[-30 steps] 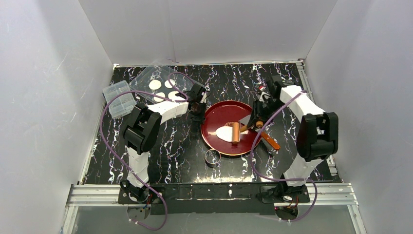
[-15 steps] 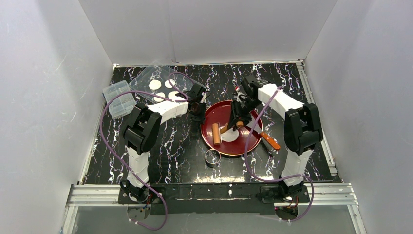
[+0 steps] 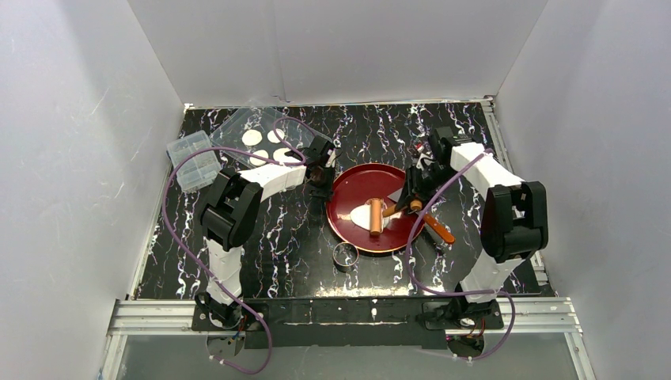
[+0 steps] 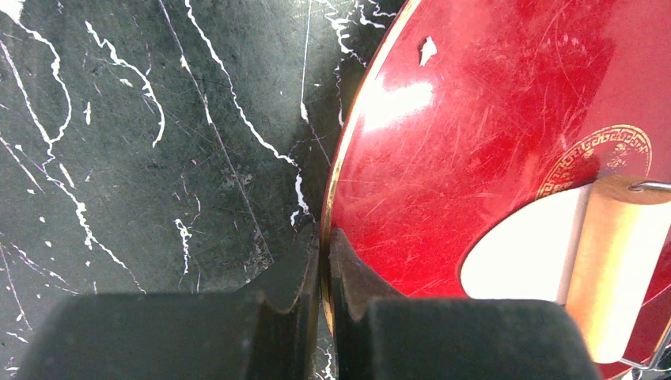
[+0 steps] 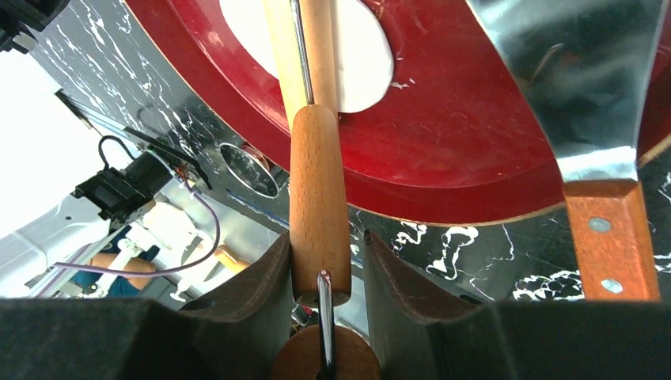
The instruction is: Roll out the dumpling wrappers from the dough
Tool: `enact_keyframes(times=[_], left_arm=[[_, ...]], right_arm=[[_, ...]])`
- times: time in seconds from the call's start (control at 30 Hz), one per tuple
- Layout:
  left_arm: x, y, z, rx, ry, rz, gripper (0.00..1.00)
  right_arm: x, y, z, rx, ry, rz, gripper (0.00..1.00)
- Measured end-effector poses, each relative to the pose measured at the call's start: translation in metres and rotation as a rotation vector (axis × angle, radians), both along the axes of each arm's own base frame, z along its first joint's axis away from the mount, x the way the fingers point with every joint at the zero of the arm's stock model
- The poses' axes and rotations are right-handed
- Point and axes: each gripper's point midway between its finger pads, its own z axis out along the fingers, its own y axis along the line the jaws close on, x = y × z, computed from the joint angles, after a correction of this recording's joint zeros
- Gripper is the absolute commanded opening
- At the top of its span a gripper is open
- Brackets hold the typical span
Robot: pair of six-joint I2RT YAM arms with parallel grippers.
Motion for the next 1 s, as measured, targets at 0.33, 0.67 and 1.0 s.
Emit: enact_keyframes(times=[0.33, 0.67, 1.0], left_arm=[[0.000, 0.000, 0.000, 0.000, 0.000, 0.000, 0.00], [0.000, 0.000, 0.000, 0.000, 0.000, 0.000, 0.00], [0.000, 0.000, 0.000, 0.000, 0.000, 0.000, 0.00]], right_arm=[[0.005, 0.063, -0.006, 0.061, 0.005, 0.138, 0.01], [0.006, -0.001, -0.003, 0.037, 0.028, 0.000, 0.01], [0.008, 0.015, -0.005, 0.047, 0.047, 0.027, 0.01]])
